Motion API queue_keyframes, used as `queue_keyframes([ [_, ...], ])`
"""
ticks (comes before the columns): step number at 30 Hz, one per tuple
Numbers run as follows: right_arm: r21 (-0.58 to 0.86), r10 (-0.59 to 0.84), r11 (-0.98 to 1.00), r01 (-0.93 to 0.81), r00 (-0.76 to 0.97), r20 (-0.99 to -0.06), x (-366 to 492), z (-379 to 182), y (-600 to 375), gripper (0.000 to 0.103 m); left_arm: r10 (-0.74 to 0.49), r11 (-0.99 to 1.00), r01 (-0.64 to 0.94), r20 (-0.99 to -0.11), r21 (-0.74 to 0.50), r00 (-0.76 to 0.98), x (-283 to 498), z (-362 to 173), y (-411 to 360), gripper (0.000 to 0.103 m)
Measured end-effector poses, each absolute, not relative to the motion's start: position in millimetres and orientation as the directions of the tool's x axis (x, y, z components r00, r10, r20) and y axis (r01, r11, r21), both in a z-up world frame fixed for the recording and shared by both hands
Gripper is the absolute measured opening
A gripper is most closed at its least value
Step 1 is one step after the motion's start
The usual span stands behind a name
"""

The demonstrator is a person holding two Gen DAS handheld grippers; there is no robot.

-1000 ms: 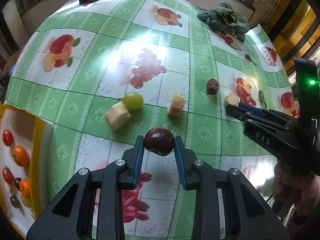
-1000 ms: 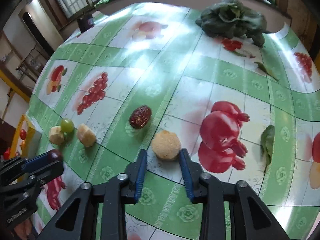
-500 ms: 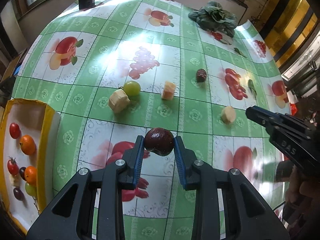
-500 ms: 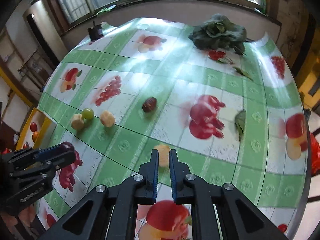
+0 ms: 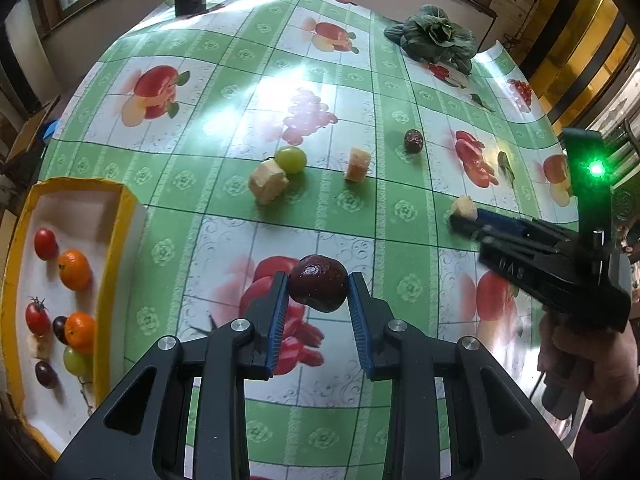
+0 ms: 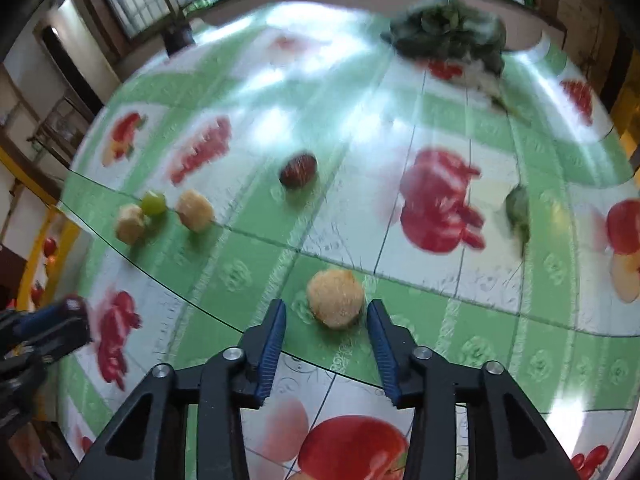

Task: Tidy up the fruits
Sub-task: 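Carry plum in left tool while right tool carries cheese slice to tray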

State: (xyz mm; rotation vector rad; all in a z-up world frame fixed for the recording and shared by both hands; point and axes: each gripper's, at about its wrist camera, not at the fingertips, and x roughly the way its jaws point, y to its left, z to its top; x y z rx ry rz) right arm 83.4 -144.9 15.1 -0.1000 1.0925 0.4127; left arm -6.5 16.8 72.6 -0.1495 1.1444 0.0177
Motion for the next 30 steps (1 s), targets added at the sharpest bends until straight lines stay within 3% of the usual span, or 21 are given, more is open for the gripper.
queue_keyframes([
  [15,0.053,0.233,0.943,-0.328,0.541,-0.808,26,96,-138,0.026,-0.072,0.99,-0.077,-0.88,-0.122,0.47,-14,102,30,0.029],
  [30,0.033,0.279,0.897,-0.44,0.508,-0.815,-7,102,-63,0.026,-0.02,0.979,-0.167,-0.873,-0.117,0.488,-46,112,93,0.029],
])
